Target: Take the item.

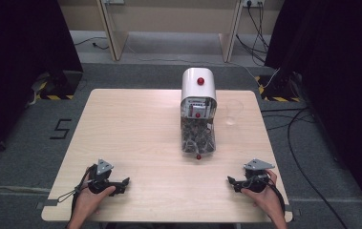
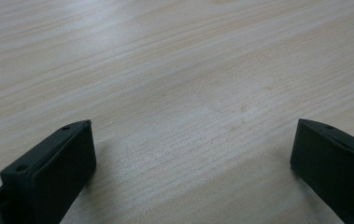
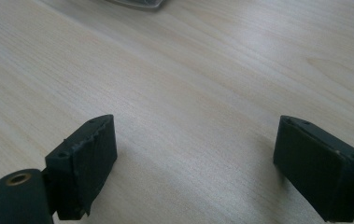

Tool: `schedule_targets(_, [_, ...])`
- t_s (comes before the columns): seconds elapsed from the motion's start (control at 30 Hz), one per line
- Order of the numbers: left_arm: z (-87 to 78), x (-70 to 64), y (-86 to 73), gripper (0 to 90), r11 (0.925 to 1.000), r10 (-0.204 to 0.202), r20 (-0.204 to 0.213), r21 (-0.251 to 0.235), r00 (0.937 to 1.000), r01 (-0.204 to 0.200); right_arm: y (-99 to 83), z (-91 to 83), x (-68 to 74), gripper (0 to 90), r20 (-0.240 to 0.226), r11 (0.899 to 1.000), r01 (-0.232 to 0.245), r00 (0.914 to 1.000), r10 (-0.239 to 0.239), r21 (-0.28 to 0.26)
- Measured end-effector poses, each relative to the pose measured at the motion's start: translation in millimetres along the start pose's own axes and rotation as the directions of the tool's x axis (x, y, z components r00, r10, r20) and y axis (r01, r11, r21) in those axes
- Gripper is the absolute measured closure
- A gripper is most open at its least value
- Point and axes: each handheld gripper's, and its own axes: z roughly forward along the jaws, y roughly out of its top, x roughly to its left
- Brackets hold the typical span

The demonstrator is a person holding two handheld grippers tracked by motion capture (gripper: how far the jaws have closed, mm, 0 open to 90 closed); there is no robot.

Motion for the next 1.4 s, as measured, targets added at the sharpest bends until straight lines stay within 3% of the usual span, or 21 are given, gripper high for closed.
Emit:
schedule_targets(0.5, [0.0,0.0,0.0,0.0,1.0,0.0,0.0,0.0,1.0,0.0,0.2,-0.1,-0.6,15.2,-0.001,1.0,-0.004,1.0,0.004,-0.002])
schedule_targets(0.63, [0.0,0.0,0.0,0.0,1.0,0.0,0.0,0.0,1.0,0.0,0.4,-0.3,-0.8,19.0,0.005,1.0,-0.007,1.0,0.007,-0.008])
schedule_targets(0.9, [0.0,0.0,0.0,0.0,1.0,0.0,0.0,0.0,1.0,0.0,5.7,-5.2,-0.6,21.9,0.031,0.997,0.017,0.9994,-0.014,-0.072])
schedule_targets(1.17, [0.0,0.0,0.0,0.0,1.0,0.0,0.0,0.0,1.0,0.0,17.7,-17.6,2.3,24.9,0.042,0.988,0.025,0.999,-0.019,-0.153])
schedule_targets(1.4, [0.0,0.0,0.0,0.0,1.0,0.0,0.0,0.0,1.0,0.0,27.7,-20.9,6.2,27.1,0.042,0.981,0.039,0.9986,-0.032,-0.187])
